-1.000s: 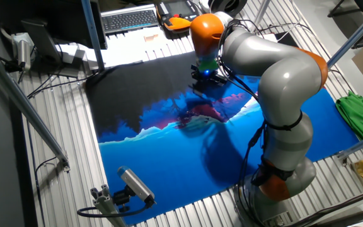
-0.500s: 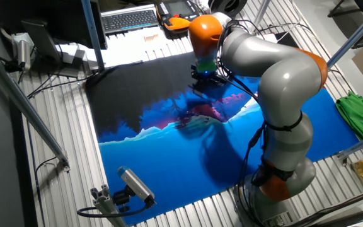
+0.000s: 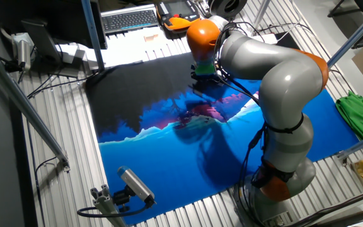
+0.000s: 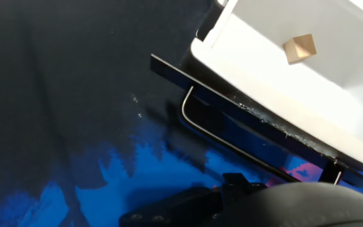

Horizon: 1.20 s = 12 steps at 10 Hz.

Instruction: Use the gripper to push and close the drawer

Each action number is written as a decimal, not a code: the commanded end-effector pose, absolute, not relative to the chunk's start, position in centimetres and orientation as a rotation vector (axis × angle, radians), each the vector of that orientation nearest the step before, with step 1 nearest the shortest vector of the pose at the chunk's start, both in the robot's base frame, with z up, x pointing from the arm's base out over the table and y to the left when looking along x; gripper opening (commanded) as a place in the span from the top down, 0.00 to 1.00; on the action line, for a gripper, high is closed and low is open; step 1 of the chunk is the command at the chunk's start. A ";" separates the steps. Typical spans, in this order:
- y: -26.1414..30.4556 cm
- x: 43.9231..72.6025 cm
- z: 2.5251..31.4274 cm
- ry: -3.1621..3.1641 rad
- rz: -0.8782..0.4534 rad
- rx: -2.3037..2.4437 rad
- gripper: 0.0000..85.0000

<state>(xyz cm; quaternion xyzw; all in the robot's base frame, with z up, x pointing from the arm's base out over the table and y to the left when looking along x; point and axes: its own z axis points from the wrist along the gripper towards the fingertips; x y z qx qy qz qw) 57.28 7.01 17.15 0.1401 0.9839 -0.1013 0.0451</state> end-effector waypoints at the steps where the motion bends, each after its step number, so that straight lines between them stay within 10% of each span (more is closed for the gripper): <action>1: 7.0 57.3 17.2 3.007 -0.308 0.431 1.00; 12: 6.8 58.5 17.1 3.032 -0.203 0.471 1.00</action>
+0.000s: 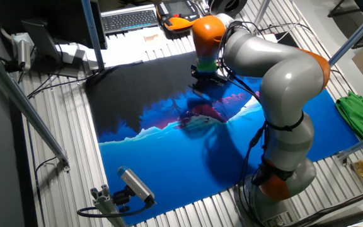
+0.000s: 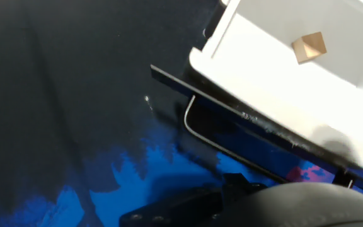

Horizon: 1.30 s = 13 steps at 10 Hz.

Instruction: Use the gripper to push and close the drawer

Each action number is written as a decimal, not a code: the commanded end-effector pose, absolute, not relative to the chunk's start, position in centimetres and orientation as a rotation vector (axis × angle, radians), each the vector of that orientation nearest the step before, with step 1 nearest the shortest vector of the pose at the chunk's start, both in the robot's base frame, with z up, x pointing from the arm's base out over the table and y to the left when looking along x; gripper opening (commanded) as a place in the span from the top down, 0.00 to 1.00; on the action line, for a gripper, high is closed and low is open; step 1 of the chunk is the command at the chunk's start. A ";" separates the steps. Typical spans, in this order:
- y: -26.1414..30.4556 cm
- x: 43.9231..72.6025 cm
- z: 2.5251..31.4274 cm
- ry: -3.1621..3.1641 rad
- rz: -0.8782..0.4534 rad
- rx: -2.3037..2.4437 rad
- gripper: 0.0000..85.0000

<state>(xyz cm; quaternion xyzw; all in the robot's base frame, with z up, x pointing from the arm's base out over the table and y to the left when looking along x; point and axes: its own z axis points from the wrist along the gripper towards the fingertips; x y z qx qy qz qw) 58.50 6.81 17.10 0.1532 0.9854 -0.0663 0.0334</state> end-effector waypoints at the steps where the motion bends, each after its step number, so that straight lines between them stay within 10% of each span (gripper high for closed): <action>1: 6.8 58.6 17.2 3.031 -0.208 0.469 1.00; 13: 5.6 59.8 17.2 3.022 -0.290 0.424 1.00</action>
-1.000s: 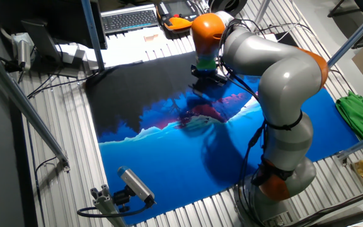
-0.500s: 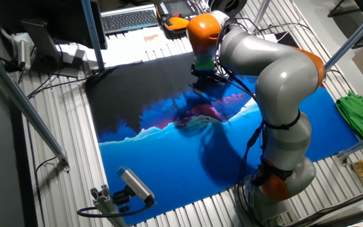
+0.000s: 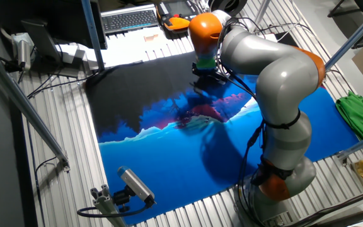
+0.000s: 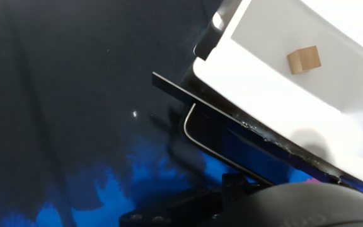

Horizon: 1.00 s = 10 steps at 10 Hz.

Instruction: Use the gripper to push and close the drawer

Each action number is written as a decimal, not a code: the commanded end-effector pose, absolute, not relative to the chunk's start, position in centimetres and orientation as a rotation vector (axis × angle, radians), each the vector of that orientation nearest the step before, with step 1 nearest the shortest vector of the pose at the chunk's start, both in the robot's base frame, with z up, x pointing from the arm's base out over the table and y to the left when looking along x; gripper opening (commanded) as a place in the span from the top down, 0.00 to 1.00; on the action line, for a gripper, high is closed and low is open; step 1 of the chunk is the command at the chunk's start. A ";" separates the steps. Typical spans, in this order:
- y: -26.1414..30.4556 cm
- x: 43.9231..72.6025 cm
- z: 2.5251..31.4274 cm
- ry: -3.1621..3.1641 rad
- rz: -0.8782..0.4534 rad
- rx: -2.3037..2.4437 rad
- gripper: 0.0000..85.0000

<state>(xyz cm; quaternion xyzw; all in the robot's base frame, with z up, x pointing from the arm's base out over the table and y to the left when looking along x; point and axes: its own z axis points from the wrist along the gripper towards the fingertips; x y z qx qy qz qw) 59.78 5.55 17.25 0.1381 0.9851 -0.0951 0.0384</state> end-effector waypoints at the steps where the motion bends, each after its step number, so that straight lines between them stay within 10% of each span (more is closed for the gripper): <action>1: 5.5 59.9 17.3 3.021 -0.295 0.424 1.00; 10: 2.5 61.8 17.7 3.031 -0.284 0.358 1.00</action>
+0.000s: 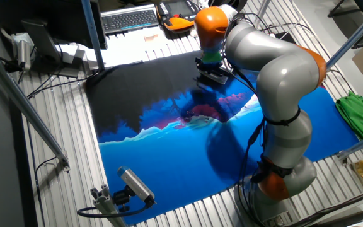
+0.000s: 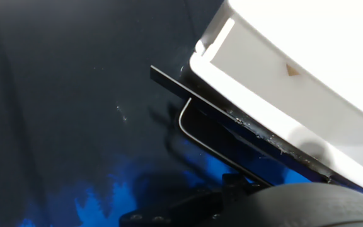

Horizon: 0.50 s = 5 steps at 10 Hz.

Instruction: Use the gripper to push and close the drawer

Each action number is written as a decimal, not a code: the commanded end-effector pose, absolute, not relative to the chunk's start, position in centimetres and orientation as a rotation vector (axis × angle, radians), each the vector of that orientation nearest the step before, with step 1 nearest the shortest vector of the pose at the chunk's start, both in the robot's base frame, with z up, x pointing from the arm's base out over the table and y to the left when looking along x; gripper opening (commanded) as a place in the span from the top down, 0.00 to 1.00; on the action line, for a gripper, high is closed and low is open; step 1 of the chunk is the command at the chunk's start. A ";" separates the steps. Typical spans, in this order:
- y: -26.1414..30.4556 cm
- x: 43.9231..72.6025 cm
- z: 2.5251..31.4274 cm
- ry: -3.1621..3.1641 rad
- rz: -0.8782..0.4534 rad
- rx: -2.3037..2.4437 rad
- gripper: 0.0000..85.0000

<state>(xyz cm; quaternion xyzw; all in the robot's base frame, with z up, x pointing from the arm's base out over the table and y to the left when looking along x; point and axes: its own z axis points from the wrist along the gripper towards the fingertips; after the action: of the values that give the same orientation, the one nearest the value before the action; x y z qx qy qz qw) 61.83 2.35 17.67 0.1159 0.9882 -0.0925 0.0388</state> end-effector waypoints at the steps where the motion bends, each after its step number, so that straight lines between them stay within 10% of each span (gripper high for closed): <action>1: 2.0 62.0 17.7 3.032 -0.277 0.348 1.00; 5: 0.0 63.1 18.2 3.036 -0.273 0.315 1.00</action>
<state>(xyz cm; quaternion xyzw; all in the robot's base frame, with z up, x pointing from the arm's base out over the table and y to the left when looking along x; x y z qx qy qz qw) 63.21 -0.11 18.20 0.1027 0.9900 -0.0890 0.0387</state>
